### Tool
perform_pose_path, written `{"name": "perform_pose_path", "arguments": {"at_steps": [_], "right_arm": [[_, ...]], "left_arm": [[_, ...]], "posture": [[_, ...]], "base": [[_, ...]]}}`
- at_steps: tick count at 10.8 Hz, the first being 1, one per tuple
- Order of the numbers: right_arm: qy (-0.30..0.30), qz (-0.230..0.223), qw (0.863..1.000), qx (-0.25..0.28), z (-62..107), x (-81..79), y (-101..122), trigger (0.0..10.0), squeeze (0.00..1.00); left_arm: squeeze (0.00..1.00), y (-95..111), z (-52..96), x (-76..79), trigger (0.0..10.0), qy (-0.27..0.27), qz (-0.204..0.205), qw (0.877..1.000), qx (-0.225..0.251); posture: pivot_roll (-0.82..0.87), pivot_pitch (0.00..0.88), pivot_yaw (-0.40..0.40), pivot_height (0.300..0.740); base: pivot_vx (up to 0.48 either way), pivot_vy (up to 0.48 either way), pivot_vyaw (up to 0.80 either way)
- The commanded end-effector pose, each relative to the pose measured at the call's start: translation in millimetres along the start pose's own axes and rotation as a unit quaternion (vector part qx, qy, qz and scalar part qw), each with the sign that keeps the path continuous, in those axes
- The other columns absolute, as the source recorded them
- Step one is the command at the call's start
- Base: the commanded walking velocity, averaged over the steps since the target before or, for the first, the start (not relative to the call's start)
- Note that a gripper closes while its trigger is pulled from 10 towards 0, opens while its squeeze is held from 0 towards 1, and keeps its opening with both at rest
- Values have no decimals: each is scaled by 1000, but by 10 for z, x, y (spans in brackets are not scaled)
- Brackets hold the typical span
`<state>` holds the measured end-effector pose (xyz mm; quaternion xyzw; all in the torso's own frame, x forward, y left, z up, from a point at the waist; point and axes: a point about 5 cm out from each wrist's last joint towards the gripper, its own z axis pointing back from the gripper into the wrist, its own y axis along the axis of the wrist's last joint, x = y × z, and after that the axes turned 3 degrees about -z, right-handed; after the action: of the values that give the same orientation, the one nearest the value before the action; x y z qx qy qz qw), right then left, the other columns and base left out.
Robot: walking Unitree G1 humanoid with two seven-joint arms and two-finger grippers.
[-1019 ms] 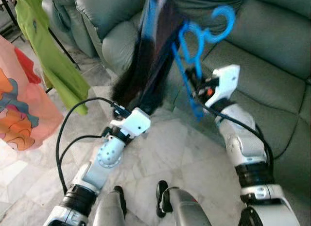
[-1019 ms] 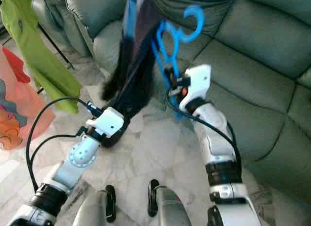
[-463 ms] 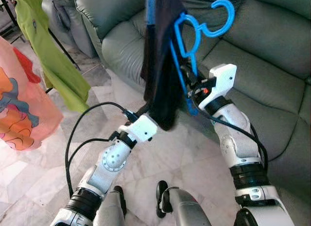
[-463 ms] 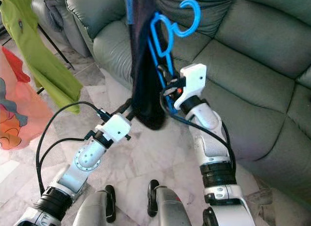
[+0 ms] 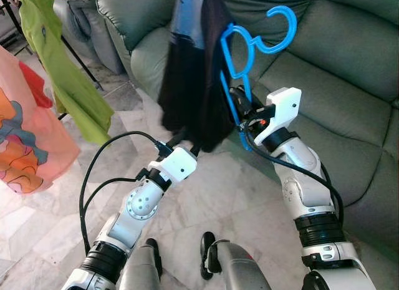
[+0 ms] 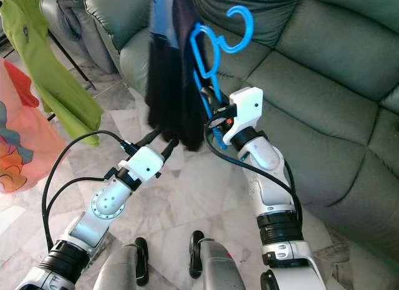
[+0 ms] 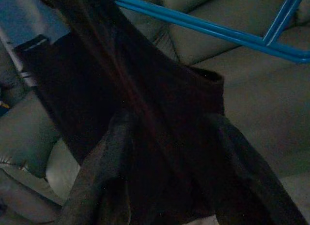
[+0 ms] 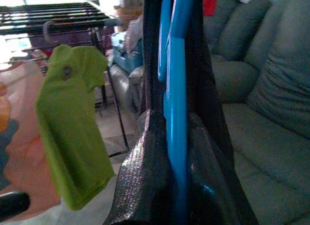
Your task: Hang hanger
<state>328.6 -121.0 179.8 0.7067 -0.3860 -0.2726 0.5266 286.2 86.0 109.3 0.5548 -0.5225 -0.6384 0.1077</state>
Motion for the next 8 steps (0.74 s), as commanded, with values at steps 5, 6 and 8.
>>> {"name": "perform_pose_path", "arguments": {"at_steps": [5, 6, 8], "right_arm": [[92, 90, 992, -10, 291, -76, -4, 10000, 0], [96, 95, 991, -15, 330, -79, -24, 10000, 0], [111, 98, 989, -17, 351, -125, -39, 10000, 0]], "left_arm": [[1000, -189, 104, -829, 10000, 200, -24, 978, -52], [1000, -169, 92, -988, 10000, 236, -23, 970, -50], [1000, -124, 23, -1115, 10000, 268, 20, 962, -41]], "posture": [[-60, 223, -46, 740], [-62, 222, -44, 740], [-67, 220, -39, 740]], "base": [[0, 0, 0], [0, 0, 0], [0, 0, 0]]}}
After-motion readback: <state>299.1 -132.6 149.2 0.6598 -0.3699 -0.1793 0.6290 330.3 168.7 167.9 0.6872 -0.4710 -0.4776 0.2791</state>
